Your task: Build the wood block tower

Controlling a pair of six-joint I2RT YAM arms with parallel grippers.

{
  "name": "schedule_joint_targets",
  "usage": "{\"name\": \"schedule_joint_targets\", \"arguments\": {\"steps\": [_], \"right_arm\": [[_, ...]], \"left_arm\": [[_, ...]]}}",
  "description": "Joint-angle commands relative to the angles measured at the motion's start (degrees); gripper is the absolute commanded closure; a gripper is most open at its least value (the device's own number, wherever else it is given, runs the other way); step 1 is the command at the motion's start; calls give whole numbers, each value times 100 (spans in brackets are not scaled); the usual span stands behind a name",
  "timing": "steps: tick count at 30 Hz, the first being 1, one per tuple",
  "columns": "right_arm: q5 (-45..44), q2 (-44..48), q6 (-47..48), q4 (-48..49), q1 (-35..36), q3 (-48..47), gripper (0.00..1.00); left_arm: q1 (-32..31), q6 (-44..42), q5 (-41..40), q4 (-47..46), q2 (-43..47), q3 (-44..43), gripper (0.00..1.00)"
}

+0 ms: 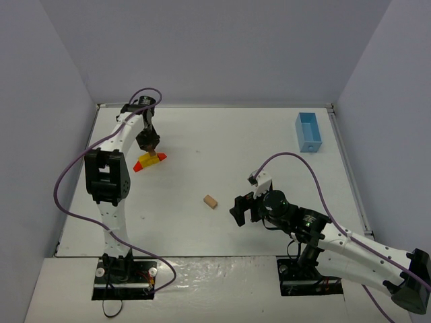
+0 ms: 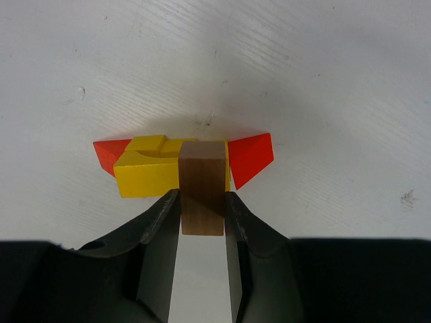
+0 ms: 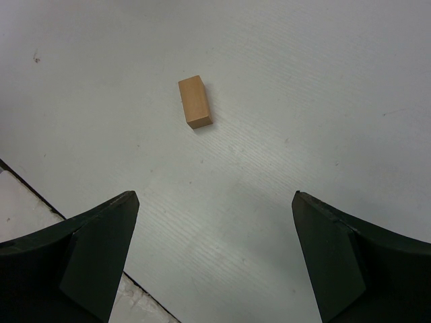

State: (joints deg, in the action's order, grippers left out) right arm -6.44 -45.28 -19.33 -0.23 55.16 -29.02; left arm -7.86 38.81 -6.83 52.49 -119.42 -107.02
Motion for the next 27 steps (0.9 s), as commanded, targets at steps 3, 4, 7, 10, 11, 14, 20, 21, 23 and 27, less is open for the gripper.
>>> {"name": "schedule_joint_targets", "arguments": {"steps": [3, 4, 7, 10, 11, 14, 20, 21, 23, 27], "right_arm": [[-69, 1, -44, 313, -31, -16, 5], [-68, 11, -49, 313, -36, -21, 5], [-59, 1, -44, 322, -31, -21, 5], [-52, -4, -36, 322, -33, -25, 5], [-58, 8, -36, 322, -39, -25, 5], [-59, 11, -36, 322, -39, -25, 5], [-46, 1, -36, 326, -31, -25, 5], [-50, 1, -36, 331, -31, -25, 5], [-42, 10, -36, 322, -31, -17, 5], [-33, -16, -27, 331, -31, -25, 5]], "left_arm": [[39, 101, 42, 51, 138, -20, 76], [39, 110, 42, 51, 138, -11, 75], [43, 136, 51, 51, 138, 10, 74], [46, 147, 57, 51, 147, 25, 72], [40, 153, 51, 51, 147, 31, 70], [47, 172, 34, 51, 154, 50, 68], [43, 189, 63, 51, 151, 59, 63], [45, 189, 74, 51, 161, 62, 62], [47, 180, 94, 51, 202, 76, 61], [47, 171, 154, 42, 364, 42, 60]]}}
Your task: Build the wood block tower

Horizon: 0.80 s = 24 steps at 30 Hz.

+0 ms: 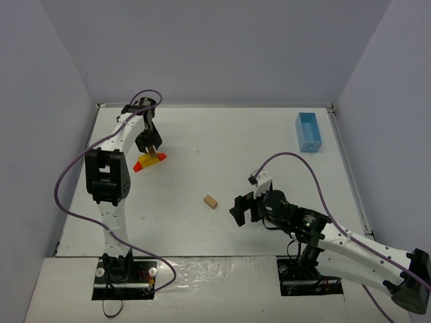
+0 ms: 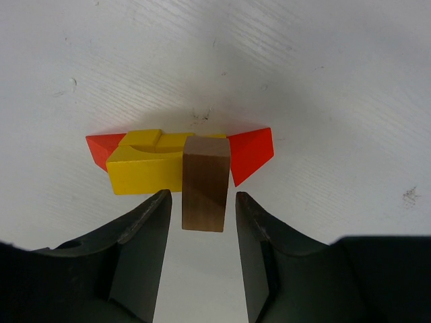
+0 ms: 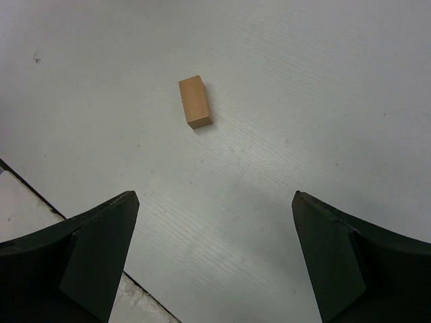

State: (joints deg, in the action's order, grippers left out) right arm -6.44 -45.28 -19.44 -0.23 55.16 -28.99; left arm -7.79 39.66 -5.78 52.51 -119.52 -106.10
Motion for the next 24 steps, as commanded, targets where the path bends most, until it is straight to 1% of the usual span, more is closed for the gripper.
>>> {"name": "schedule_joint_targets", "arguments": {"steps": [1, 4, 8, 12, 14, 16, 18, 23, 24], "right_arm": [[-22, -27, -21, 331, -37, -33, 5], [101, -99, 27, 327, -31, -55, 5], [427, -527, 187, 313, -31, -330, 5], [791, -1376, 295, 291, -18, -797, 6], [836, -1868, 408, 287, -13, -1003, 7], [805, -2134, 486, 287, -5, -1217, 7], [729, -2587, 633, 287, -5, -1393, 8], [661, -3570, 836, 356, -5, -1801, 10], [668, -3663, 862, 388, -5, -1859, 10]], "left_arm": [[35, 86, 95, 40, 427, -62, 60], [-2, 50, 191, 40, 616, -86, 60], [-73, -171, 219, 40, 1139, 14, 59], [-91, -504, 331, 18, 2087, 489, 59], [-91, -676, 376, 14, 2518, 986, 59], [-98, -812, 421, 6, 3050, 1328, 58], [-93, -934, 599, 13, 3677, 2008, 58], [-135, -917, 1217, -4, 4733, 3492, 58], [-154, -879, 1257, -4, 4987, 3637, 58]]}}
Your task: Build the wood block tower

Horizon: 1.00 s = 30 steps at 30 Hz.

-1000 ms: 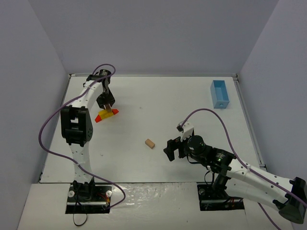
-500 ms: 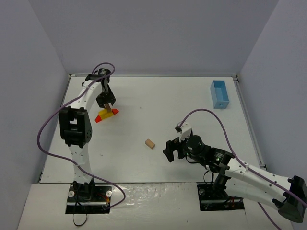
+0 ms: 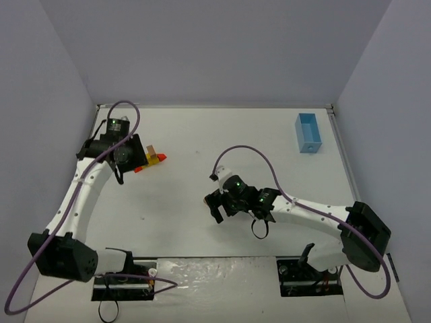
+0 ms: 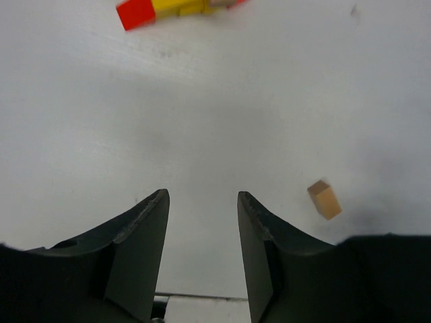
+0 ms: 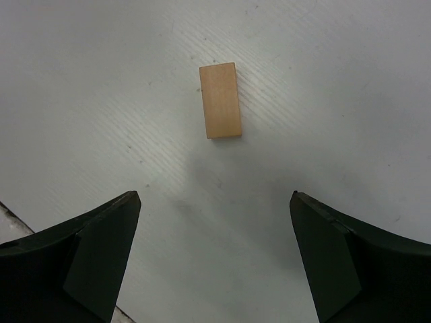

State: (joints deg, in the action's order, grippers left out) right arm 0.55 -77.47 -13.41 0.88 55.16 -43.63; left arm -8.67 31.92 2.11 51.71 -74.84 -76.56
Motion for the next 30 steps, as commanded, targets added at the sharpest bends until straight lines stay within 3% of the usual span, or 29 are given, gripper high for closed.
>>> {"name": "schedule_joint_targets", "arguments": {"steps": [1, 9, 17, 25, 30], "right_arm": [[-12, -641, 279, 322, -5, -440, 10], [58, -1845, 253, 876, 12, -889, 15], [135, -2438, -80, 1017, 451, -1357, 18], [-30, -2153, -358, 1001, 689, -1480, 18], [-794, -1232, -478, 912, 586, -1291, 17]], "left_arm": [[-84, -84, 500, 76, 715, 840, 58], [-100, 23, 798, 94, 1872, 1957, 58], [-93, -17, 749, 92, 2046, 2175, 58], [-237, 229, 905, 71, 1909, 2028, 58], [-988, 709, 560, -81, 1722, 1924, 58]]}}
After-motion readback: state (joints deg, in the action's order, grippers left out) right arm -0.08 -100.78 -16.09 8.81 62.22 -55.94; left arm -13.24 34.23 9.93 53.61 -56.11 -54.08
